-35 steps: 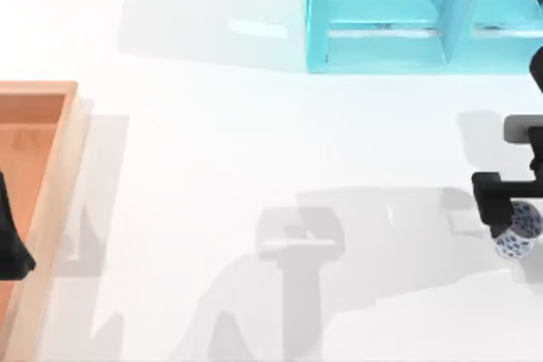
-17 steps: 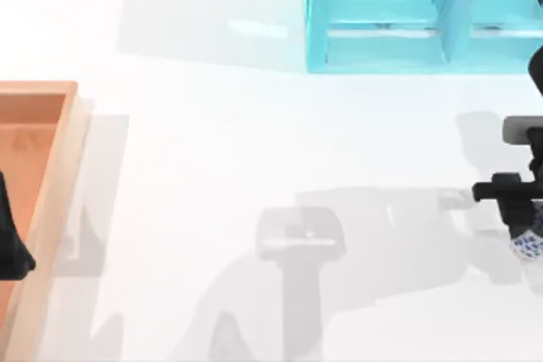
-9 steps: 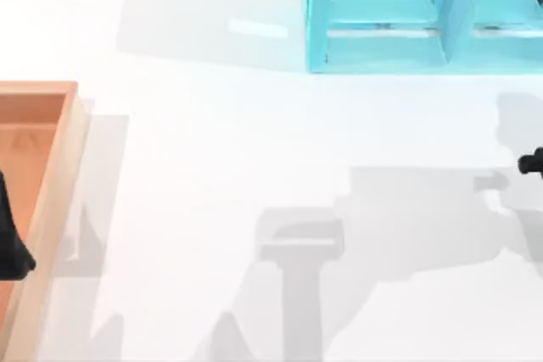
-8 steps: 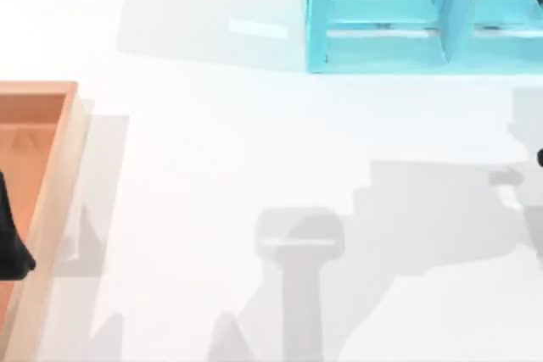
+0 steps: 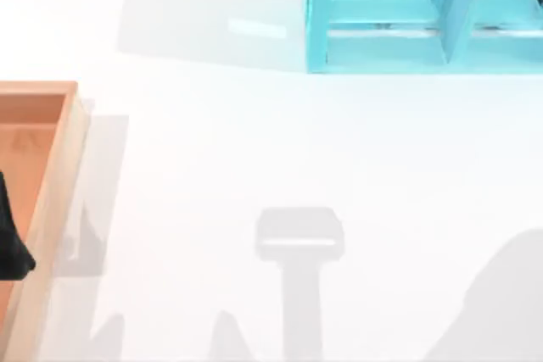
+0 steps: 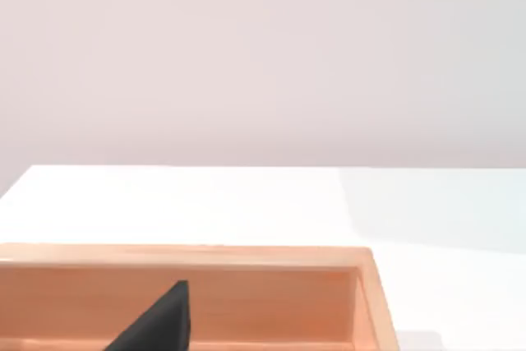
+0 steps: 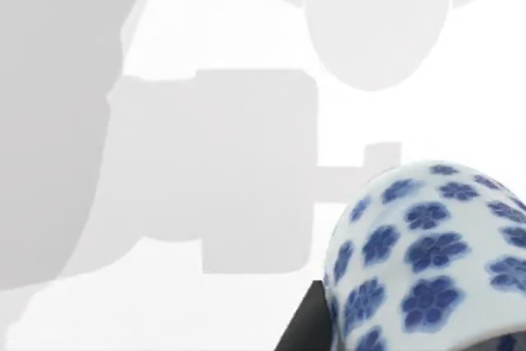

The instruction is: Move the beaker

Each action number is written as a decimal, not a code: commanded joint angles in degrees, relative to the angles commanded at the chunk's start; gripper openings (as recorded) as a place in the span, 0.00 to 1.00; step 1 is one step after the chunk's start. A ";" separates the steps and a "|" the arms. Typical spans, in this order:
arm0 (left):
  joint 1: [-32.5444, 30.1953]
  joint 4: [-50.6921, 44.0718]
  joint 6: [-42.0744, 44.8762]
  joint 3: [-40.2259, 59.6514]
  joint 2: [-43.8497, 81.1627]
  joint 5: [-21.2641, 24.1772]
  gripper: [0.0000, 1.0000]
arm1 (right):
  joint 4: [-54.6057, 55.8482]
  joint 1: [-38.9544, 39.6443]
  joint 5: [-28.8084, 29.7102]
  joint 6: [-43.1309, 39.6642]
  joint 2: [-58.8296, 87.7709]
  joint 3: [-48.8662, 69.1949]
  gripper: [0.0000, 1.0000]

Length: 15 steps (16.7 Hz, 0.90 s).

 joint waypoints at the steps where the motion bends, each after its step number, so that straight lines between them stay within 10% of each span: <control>1: 0.00 0.00 0.00 0.00 0.00 0.00 1.00 | -0.77 -2.04 -0.04 -2.03 0.06 1.32 0.00; 15: 0.00 0.00 0.00 0.00 0.00 0.00 1.00 | 10.72 -4.22 -0.08 -4.16 2.68 -5.98 0.00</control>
